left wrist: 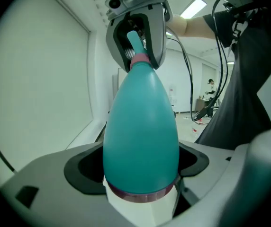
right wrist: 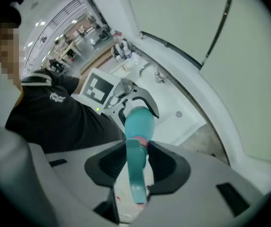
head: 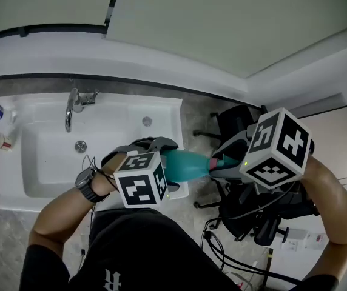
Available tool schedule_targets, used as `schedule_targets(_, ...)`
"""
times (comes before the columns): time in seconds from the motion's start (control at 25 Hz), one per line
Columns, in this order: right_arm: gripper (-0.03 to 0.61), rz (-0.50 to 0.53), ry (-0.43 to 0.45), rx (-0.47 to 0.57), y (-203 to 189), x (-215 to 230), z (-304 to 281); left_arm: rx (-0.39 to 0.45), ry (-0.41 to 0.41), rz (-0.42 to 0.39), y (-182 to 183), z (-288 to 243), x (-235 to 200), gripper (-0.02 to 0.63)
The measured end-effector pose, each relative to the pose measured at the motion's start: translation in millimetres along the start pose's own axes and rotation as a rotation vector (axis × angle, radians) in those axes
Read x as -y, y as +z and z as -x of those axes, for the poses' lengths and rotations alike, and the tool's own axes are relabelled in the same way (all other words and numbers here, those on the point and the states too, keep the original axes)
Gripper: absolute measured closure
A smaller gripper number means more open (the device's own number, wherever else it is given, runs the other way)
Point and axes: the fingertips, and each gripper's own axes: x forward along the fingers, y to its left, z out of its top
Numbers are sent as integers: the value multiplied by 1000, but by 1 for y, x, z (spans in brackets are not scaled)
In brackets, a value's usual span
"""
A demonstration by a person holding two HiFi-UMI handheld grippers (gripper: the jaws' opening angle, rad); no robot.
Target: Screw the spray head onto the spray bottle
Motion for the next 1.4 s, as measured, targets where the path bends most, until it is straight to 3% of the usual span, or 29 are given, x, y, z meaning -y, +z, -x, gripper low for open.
schedule_targets(0.12,437,-39,-1,30,5,0,-6,-11,22,-19,3,-3,-1,195)
schedule_targets(0.36,426,57,-66,75,14,-6,10,96,-28,1,6,-4,6,195)
schedule_targets(0.6,400,379,-140,161,30,-31,54,186,-76,3,20,3,13,195)
schedule_targets(0.76,400,499,-191,475,59,-62,107,229,-99,10,26,10,14,195)
schedule_targets(0.84,401,549,-278,531,49,-62,125,258,-117,14,28,16,16,195)
schedule_targets(0.96,400,571,-337,537,22,-55,115,295,-145,18,34,26,21,195)
schedule_targets(1.08,401,542,-331,419,-4,-48,84,299,-171,2,40,30,28,195)
schedule_targets(1.24,401,690,-292,348,5,-51,59,310,-217,-5,44,30,33,195)
schedule_targets(1.4,410,725,-270,332,10,-51,56,315,-243,1,45,29,34,195)
